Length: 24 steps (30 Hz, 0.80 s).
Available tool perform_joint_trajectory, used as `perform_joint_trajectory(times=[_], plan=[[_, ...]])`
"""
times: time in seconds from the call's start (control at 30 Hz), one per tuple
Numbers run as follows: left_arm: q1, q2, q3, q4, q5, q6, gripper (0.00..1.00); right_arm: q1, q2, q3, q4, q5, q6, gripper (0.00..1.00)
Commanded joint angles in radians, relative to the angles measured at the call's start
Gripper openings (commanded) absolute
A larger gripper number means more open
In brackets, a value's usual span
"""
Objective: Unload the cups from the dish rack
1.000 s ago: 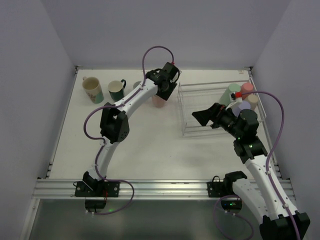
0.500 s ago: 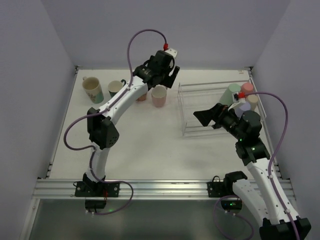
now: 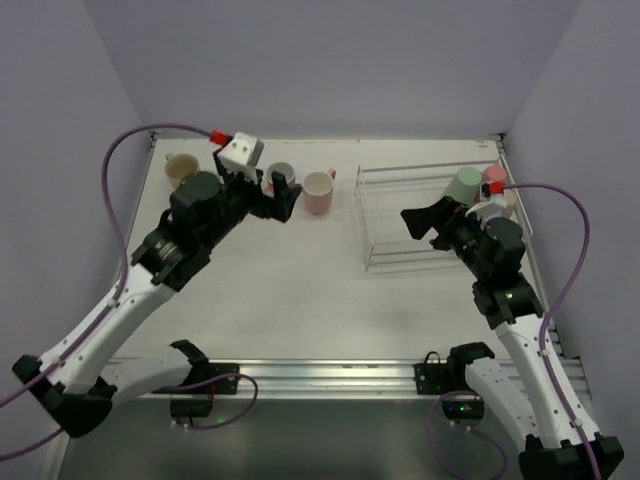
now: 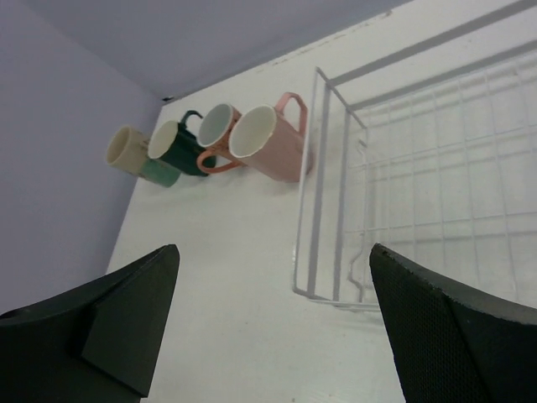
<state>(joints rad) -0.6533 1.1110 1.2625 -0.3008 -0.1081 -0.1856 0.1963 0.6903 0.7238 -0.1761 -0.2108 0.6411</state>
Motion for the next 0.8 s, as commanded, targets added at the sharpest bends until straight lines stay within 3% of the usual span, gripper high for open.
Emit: perform_joint_trajectory(times=[0.0,0.17,0.33,0.47,0.6,0.77], plan=[[-0.003,-0.227,-0.211,0.126,0.087,-0.041,0.97,0.000,0.070,0.064,-0.048,0.174,-0.038,0.98],[-0.003,-0.447,-0.327,-0.012,0.036,-0.008,1.00,-0.008,0.126,0.118,-0.115,0.509,-0.135,0.99],[-0.003,-0.634,-0.480,0.011,-0.048,0.014,1.00,-0.073,0.185,0.115,-0.115,0.781,-0.192,0.99],[-0.002,-0.666,-0.520,0.046,-0.035,0.005,1.00,-0.173,0.241,0.121,-0.117,0.803,-0.219,0.99],[0.000,-0.672,-0.529,0.032,-0.022,0.000,1.00,-0.256,0.317,0.166,-0.117,0.703,-0.248,0.99],[0.000,-0.688,-0.538,0.028,-0.021,-0.005,1.00,-0.264,0.466,0.246,-0.141,0.623,-0.255,0.99]])
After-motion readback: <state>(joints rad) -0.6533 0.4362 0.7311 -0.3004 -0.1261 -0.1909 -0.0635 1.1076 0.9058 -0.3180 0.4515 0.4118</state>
